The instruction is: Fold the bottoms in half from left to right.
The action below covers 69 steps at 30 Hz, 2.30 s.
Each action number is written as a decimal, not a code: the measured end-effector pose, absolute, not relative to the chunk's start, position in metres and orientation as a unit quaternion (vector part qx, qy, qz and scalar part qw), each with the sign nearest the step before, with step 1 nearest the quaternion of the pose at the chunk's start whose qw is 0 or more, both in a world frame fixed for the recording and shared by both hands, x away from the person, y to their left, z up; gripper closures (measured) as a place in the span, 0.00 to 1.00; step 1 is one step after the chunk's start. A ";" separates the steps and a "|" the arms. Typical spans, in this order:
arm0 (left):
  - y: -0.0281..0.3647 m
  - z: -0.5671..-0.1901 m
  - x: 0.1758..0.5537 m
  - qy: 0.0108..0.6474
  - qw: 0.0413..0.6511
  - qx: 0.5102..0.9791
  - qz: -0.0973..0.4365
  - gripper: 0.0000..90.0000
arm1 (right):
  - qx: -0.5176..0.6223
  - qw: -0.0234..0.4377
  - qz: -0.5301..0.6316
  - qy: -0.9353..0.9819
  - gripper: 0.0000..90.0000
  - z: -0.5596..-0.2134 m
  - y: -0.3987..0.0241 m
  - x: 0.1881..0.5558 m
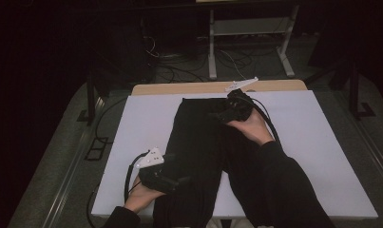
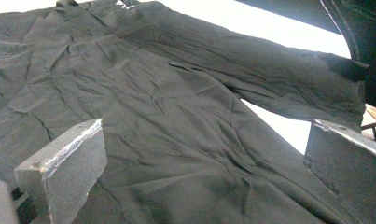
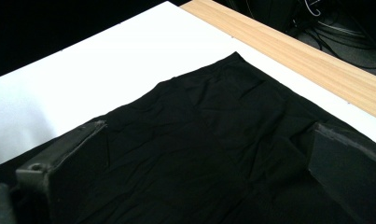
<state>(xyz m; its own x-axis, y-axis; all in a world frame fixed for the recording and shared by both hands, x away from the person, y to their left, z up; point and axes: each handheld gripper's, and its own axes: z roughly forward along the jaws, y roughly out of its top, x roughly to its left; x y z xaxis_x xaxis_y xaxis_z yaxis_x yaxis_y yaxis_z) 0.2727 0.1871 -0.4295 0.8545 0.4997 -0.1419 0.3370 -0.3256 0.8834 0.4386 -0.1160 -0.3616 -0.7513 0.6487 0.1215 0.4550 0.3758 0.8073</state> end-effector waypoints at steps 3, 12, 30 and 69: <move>0.187 -0.430 0.273 0.258 0.520 0.811 0.079 0.00 | 0.337 0.110 0.445 0.822 0.00 -0.363 -0.114 0.442; 0.187 -0.429 0.272 0.258 0.522 0.809 0.078 0.00 | 0.350 0.114 0.442 0.818 0.00 -0.364 -0.106 0.459; 0.188 -0.429 0.272 0.257 0.524 0.809 0.076 0.00 | 0.362 0.114 0.431 0.819 0.00 -0.378 -0.080 0.489; 0.188 -0.428 0.272 0.255 0.528 0.807 0.073 0.00 | 0.378 0.119 0.439 0.806 0.07 -0.410 -0.001 0.521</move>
